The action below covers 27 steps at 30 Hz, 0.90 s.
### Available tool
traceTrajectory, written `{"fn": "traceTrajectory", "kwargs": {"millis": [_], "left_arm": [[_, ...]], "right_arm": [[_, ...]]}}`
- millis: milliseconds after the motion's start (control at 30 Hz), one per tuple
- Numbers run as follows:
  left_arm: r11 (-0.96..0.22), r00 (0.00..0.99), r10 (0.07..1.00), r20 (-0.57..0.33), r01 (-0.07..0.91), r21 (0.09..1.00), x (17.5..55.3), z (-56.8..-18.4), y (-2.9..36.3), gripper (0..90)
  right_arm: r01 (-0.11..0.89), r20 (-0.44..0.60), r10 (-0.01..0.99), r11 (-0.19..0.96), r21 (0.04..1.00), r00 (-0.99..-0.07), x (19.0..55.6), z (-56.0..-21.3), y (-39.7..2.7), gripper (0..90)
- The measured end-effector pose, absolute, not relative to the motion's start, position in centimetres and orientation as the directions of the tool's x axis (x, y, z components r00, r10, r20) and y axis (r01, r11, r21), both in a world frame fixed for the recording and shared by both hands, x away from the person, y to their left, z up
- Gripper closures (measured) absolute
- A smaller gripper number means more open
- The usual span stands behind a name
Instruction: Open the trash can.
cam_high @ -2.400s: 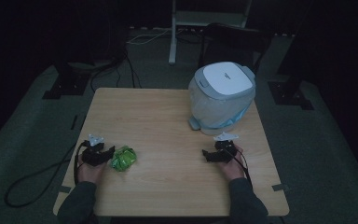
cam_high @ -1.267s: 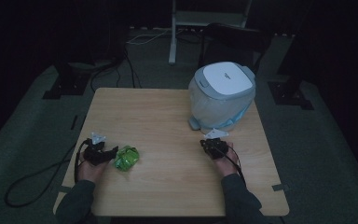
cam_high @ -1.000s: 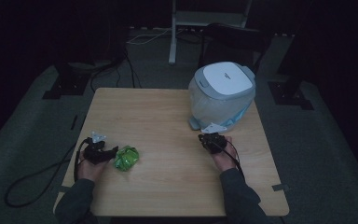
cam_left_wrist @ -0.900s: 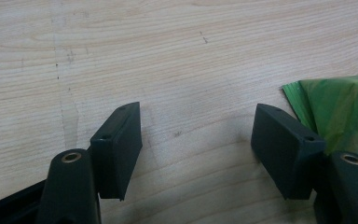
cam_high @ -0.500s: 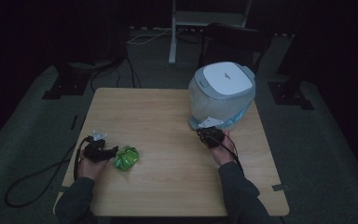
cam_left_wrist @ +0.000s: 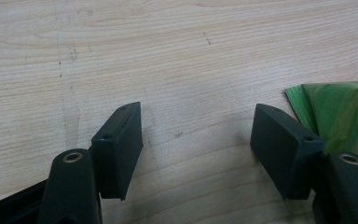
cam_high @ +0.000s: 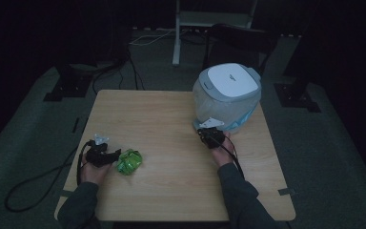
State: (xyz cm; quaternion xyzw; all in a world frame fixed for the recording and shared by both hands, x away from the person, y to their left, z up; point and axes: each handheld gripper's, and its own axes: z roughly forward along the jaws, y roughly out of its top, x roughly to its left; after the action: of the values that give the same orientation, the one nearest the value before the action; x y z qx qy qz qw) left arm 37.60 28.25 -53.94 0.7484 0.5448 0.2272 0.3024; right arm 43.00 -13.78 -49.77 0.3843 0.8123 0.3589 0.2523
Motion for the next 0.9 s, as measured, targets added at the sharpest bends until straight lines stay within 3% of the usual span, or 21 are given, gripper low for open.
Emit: {"fn": "traceTrajectory", "kwargs": {"millis": [467, 900], "left_arm": [[-0.222, 0.307, 0.952, 0.01, 0.664, 0.713, 37.2, -54.1, 28.3, 34.9], [-0.225, 0.31, 0.951, 0.012, 0.662, 0.715, 37.2, -54.1, 28.3, 35.0]], "right_arm": [[0.461, -0.114, 0.856, 0.378, 0.803, -0.503, 44.6, -51.0, -13.1, 89.7], [0.463, -0.155, 0.861, 0.403, 0.789, -0.485, 45.9, -51.8, -11.9, 89.7]]}}
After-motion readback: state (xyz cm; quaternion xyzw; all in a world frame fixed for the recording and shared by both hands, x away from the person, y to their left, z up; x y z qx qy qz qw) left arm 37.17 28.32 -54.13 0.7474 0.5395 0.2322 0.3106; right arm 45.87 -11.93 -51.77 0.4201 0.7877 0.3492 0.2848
